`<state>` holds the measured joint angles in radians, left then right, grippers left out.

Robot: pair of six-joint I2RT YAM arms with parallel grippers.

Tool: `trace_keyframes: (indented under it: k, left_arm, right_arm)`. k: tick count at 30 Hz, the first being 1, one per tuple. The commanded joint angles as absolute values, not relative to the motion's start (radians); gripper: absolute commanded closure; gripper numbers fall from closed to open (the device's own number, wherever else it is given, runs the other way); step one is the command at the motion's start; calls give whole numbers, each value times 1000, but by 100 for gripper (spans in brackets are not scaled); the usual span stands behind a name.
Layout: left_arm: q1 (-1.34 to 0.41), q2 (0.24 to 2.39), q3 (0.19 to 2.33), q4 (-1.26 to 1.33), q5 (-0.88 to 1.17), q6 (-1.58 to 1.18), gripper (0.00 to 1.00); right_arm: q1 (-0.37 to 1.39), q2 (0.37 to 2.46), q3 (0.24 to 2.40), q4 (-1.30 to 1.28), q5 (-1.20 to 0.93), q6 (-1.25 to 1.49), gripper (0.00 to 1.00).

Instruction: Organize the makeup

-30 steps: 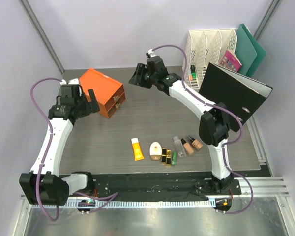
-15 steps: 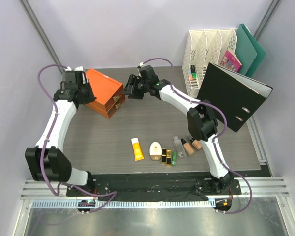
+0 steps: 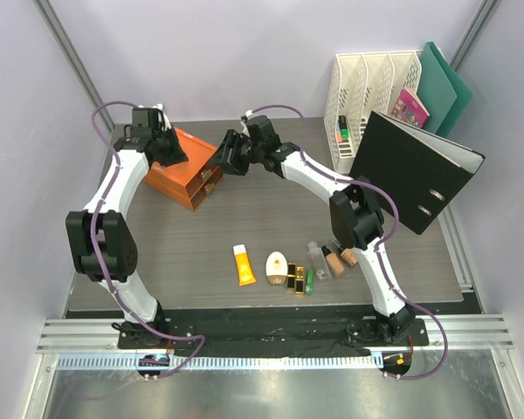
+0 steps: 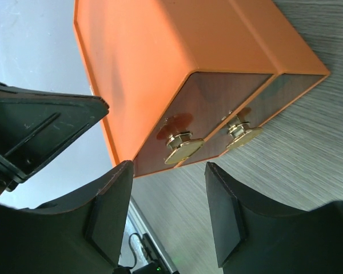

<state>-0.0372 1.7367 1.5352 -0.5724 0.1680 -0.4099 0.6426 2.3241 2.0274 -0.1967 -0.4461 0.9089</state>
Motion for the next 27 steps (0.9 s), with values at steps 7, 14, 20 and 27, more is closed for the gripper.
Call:
trace_keyframes:
  k: [7, 14, 20, 27]
  left_arm:
    - [-26, 1822, 1517, -479, 288, -453, 100]
    - [-21, 1842, 1502, -486, 295, -453, 100]
    - [-21, 1851, 1506, -495, 295, -445, 100]
    - [-20, 1865, 1526, -525, 282, -437, 100]
  right_arm:
    - [652, 2373, 2037, -101, -506, 1012, 41]
    - [658, 2387, 2028, -97, -495, 1017, 41]
    - [666, 2427, 2091, -144, -499, 1019, 44]
    - [692, 2493, 2253, -413, -387, 937, 67]
